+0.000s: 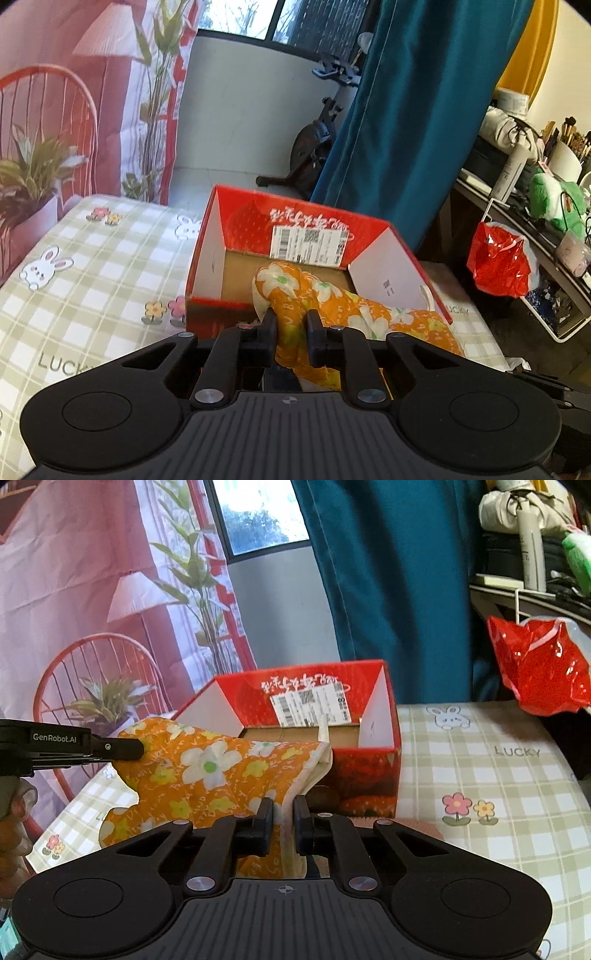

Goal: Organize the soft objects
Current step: 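Lift the orange cloth with both tools into the red box and open them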

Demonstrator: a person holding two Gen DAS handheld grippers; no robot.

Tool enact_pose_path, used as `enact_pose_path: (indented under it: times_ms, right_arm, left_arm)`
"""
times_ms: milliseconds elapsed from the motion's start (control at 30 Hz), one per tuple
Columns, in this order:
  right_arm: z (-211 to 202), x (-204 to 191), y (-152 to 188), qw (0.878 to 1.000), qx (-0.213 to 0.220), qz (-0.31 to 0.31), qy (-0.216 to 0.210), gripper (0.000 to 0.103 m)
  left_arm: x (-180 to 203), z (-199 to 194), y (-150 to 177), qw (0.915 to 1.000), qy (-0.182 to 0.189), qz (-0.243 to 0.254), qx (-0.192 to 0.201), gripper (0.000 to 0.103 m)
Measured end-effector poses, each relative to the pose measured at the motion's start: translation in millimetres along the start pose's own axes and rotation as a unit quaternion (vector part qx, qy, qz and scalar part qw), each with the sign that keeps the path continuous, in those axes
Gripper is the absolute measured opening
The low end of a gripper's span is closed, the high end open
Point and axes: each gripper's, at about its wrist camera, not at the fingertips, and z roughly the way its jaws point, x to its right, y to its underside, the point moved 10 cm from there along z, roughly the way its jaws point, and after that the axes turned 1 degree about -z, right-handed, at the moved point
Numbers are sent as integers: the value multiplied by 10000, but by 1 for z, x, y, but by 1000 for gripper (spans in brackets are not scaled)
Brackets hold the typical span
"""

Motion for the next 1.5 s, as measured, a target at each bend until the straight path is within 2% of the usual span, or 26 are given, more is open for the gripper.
enact_pose_path:
  times_ms: [500,933,1167,1500]
  right_arm:
    - [-2,2,-57,9984,395,-396,6,11]
    - [44,11,-114,9965,476,-688,15,10]
    - [99,19,-122,9966,213,-770,189,10]
    - [164,33,-90,9985,-460,-219,207,10]
  left_arm:
    - [13,11,-46,9989,15,334,320,17]
    - [4,54,-90,9973,-177,499,501,17]
    - [-10,97,-94,9980,-331,506,181,17]
    - [-25,147,-77,9956,-472,686,-437,19]
